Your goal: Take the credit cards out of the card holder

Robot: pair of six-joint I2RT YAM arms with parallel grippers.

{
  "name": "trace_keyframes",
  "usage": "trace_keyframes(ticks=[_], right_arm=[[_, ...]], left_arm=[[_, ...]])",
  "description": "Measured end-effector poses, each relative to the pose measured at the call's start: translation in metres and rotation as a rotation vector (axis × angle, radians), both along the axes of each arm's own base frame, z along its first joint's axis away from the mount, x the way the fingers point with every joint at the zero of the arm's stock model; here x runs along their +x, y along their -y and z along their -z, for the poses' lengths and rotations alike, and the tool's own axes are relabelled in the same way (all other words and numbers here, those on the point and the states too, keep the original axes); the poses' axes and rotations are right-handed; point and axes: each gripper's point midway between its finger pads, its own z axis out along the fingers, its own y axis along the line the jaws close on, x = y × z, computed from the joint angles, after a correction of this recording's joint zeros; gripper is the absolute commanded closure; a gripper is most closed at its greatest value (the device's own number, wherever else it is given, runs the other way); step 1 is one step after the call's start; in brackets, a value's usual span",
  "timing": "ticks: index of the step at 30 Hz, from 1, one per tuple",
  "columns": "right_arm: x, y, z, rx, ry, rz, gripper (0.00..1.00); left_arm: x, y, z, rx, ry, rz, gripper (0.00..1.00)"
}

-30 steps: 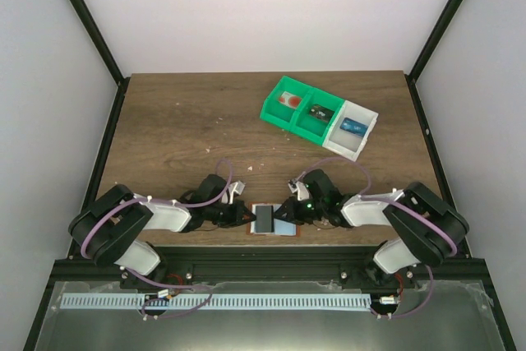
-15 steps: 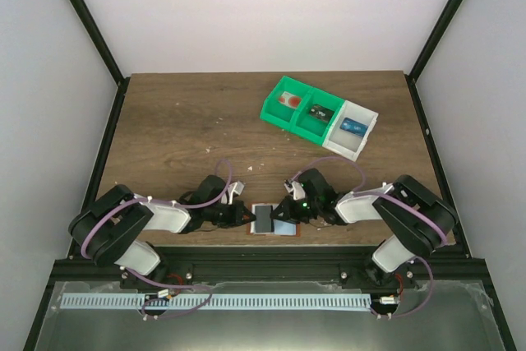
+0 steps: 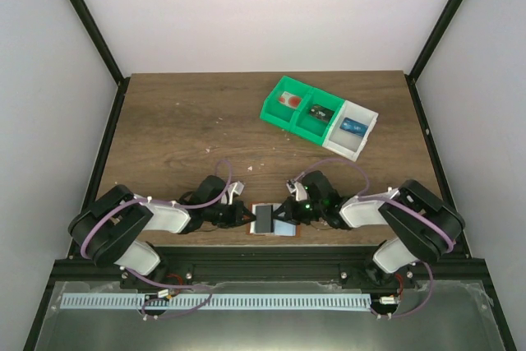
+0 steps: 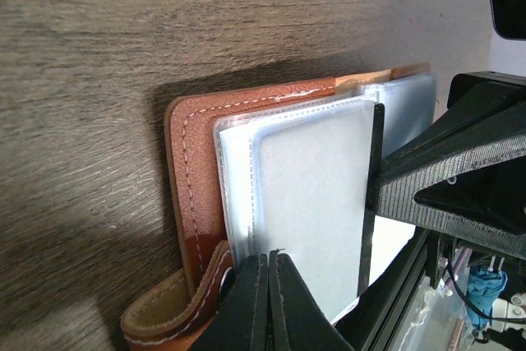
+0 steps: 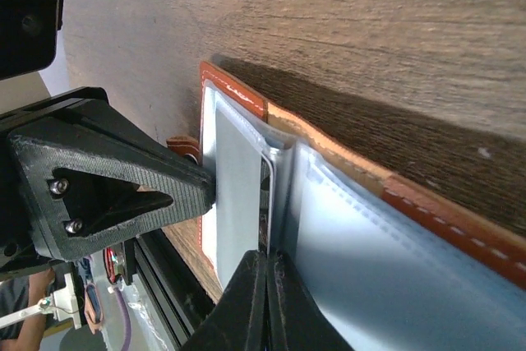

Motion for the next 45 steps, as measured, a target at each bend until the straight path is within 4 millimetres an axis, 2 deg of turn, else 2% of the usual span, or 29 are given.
trace_keyframes(ticks=[7,27,33,36,42,45], right_arm=[[-0.005,0.012,0.004,-0.003,-0.009,0.019,1.0],[0.004,0.038,-0.019,-0.036,0.063,0.088,0.99],[0.012,0.046,-0.037,-0.072,0.126,0.127,1.0],[0.017,0.048,-0.049,-0.079,0.161,0.143,1.0],[0.026,0.048,-0.063,-0.118,0.231,0.151,0.99],[0.025,0.04,-0.071,-0.142,0.307,0.119,1.0]], left_arm=[[0.001,0.0,0.0,0.003,0.005,-0.003,1.0],[0.002,0.0,-0.001,0.006,-0.007,-0.025,1.0],[0.002,-0.001,-0.006,0.0,-0.019,-0.042,0.8],[0.006,0.002,-0.022,-0.017,-0.01,-0.049,0.68],[0.03,0.018,-0.098,-0.148,0.122,-0.092,0.4],[0.034,0.016,-0.123,-0.188,0.151,-0.124,0.34]])
